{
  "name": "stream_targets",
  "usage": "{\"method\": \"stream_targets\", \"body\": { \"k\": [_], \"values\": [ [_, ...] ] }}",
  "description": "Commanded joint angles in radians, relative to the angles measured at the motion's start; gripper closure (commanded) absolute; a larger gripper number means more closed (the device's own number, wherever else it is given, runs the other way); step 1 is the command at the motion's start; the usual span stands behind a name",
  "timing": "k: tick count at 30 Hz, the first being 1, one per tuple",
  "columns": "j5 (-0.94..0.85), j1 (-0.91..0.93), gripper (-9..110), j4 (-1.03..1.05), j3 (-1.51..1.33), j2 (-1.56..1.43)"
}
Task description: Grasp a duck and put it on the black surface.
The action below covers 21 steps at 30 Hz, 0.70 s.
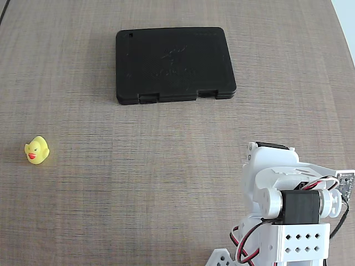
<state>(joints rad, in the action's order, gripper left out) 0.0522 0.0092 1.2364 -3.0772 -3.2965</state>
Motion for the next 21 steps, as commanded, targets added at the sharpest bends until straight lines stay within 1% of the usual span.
{"method": "stream_targets", "body": {
  "k": [1, 14, 17, 21],
  "values": [
    [0.000, -0.009, 102, 0.003, 0.017, -0.066],
    [-0.003, -0.005, 102, 0.003, 0.043, -0.041],
    [-0.005, 0.002, 102, 0.003, 0.150, 0.061],
    [-0.006, -0.012, 102, 0.003, 0.407, 0.318]
  ]
}}
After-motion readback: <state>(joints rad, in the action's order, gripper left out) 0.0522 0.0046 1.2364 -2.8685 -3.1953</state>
